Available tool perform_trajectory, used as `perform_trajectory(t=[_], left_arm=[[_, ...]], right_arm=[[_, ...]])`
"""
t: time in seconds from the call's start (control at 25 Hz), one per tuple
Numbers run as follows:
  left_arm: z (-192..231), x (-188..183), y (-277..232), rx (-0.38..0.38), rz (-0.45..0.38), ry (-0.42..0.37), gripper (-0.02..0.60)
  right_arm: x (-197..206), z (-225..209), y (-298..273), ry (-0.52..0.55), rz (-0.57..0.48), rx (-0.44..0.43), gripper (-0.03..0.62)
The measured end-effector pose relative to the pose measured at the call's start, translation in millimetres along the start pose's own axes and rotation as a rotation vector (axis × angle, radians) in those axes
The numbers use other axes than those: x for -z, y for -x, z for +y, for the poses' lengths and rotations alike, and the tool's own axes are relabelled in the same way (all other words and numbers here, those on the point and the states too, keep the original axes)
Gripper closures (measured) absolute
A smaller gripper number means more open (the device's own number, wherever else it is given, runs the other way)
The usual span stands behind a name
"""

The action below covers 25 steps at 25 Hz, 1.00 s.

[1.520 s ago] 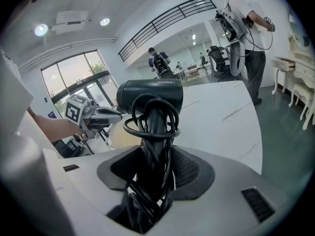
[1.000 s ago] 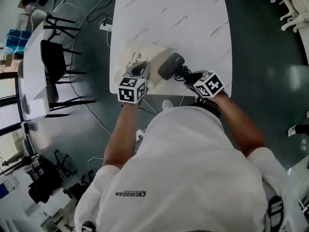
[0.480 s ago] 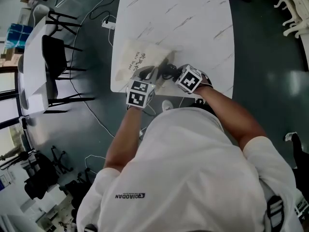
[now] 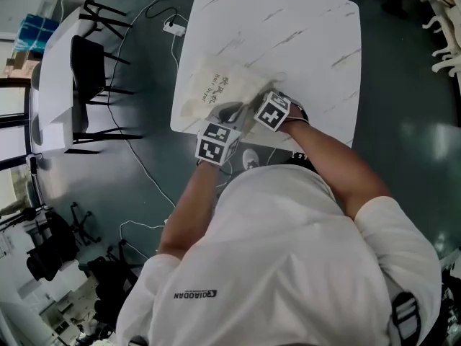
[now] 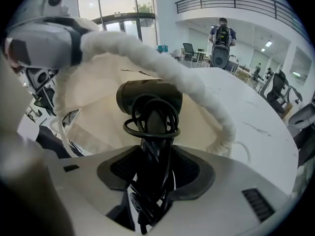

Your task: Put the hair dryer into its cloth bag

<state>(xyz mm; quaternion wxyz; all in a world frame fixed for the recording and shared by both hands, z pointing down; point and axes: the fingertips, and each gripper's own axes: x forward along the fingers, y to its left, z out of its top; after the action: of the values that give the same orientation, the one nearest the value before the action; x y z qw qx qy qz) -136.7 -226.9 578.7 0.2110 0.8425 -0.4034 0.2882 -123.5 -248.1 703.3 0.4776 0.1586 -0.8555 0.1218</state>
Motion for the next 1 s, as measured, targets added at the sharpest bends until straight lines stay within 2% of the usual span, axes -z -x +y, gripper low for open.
perform_trajectory(t=[0.36, 0.48, 0.6, 0.72, 0.84, 1.0], left_arm=[[4, 1, 3, 0.002, -0.002, 0.071, 0.531], [8, -2, 5, 0.001, -0.004, 0.073, 0.531], [10, -3, 4, 0.002, -0.003, 0.068, 0.531], [10, -4, 1, 0.001, -0.001, 0.06, 0.531], [7, -1, 0, 0.004, 0.014, 0.044, 0.531], [6, 2, 0, 0.013, 0.029, 0.033, 0.531]], right_arm=[[3, -2, -4, 0.07, -0.011, 0.034, 0.368], [7, 6, 8, 0.127, -0.041, 0.006, 0.299], [21, 5, 38, 0.171, -0.087, 0.024, 0.287], [51, 0, 57, 0.129, -0.082, 0.038, 0.292], [82, 0, 58, 0.052, -0.044, 0.024, 0.338], [89, -5, 52, 0.024, -0.025, 0.063, 0.378]])
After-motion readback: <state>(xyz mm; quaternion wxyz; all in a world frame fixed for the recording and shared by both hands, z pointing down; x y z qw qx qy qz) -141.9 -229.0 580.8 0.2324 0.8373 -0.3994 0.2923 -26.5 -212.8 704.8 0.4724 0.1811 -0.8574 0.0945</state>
